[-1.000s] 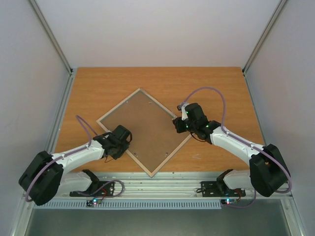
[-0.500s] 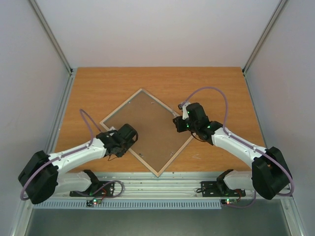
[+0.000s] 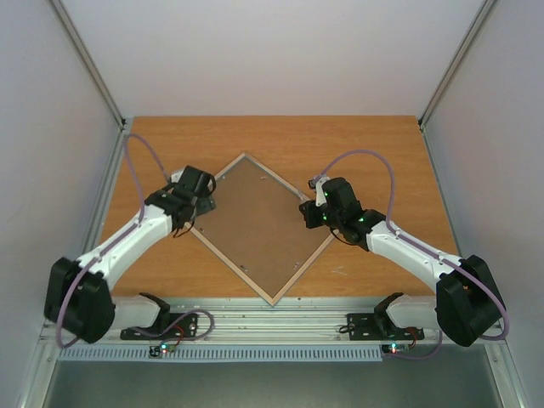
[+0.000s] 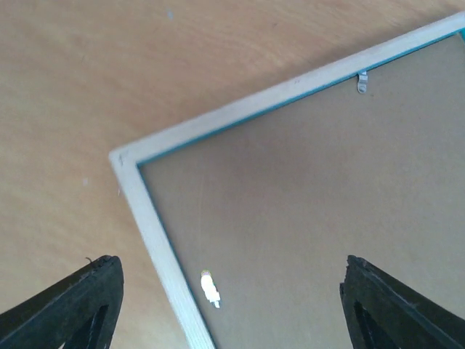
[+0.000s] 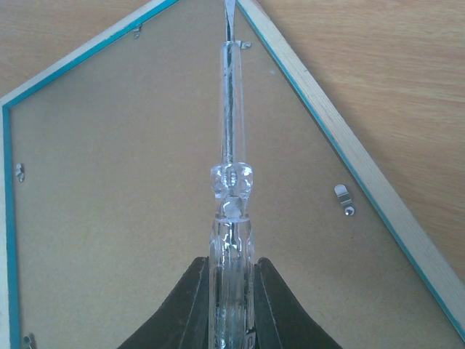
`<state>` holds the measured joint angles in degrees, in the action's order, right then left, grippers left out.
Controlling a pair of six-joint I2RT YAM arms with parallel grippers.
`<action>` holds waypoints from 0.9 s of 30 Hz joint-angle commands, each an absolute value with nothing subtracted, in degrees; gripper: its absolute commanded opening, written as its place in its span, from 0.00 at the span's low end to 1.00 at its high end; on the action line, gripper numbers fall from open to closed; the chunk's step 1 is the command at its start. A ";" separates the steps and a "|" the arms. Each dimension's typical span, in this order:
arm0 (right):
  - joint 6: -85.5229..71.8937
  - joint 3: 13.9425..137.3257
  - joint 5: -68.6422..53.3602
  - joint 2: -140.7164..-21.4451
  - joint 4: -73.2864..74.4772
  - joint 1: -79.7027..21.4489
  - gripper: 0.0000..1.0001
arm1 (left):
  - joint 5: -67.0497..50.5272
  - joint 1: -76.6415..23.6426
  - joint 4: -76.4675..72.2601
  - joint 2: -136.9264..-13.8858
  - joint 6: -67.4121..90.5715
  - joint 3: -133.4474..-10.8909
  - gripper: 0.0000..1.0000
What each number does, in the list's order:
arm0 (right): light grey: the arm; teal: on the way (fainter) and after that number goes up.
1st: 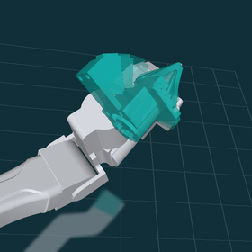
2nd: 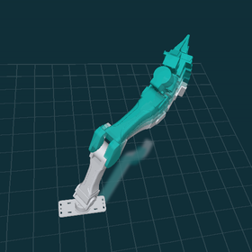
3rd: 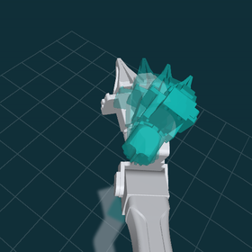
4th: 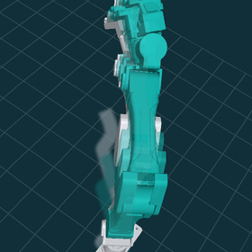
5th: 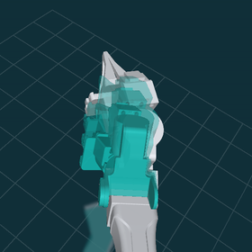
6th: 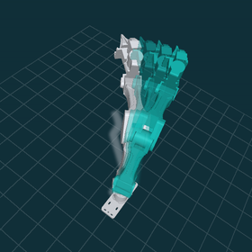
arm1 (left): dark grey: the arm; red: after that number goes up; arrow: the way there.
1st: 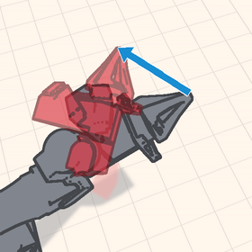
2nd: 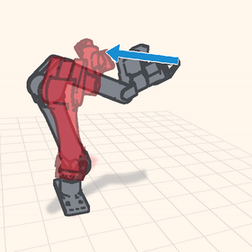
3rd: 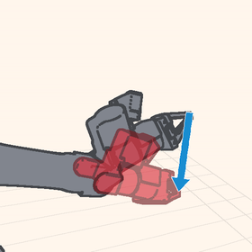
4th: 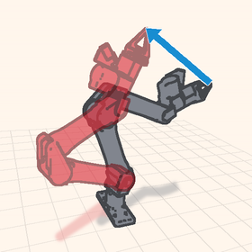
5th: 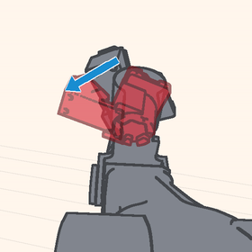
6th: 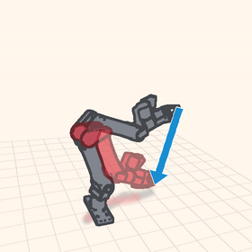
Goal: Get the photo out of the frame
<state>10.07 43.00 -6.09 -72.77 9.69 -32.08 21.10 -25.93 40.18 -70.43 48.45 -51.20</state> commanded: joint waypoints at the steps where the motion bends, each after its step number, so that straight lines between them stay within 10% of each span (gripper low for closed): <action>1: 10.19 42.76 -4.92 -71.96 9.52 -31.82 0.01 | 18.42 -21.17 34.96 -79.53 26.97 -56.28 0.83; 27: 10.46 43.42 -4.55 -74.04 10.02 -31.80 0.01 | -4.10 -8.00 29.84 -111.09 14.41 -74.59 0.77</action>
<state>10.09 43.00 -5.50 -73.65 9.98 -32.08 -0.78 -8.32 30.61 -110.02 15.75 -73.30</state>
